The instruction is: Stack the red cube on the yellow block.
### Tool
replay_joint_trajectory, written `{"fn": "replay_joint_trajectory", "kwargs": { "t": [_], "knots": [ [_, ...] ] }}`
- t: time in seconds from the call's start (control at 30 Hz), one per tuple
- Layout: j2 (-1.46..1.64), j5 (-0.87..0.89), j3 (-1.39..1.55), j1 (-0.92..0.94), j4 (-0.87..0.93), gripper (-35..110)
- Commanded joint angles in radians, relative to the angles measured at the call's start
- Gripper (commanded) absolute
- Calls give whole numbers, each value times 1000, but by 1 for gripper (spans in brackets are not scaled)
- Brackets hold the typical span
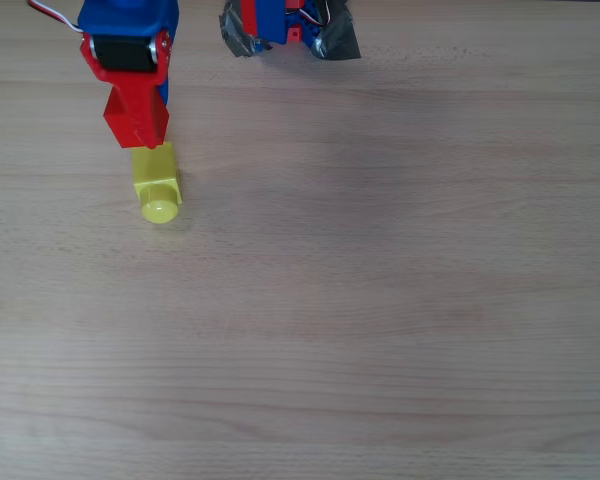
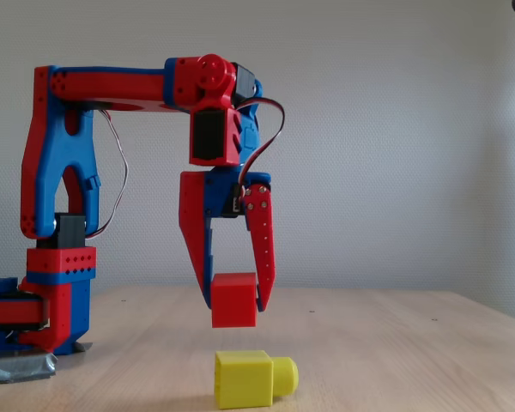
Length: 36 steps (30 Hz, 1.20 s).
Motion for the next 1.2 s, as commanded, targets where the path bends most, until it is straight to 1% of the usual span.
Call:
{"fn": "replay_joint_trajectory", "kwargs": {
  "t": [0.0,0.43,0.87,1.17],
  "knots": [
    [121,-29,11,6,-6,0],
    [172,-40,198,2,-120,0],
    [15,-40,109,21,-166,0],
    [-49,-15,26,-12,-156,0]
  ]
}}
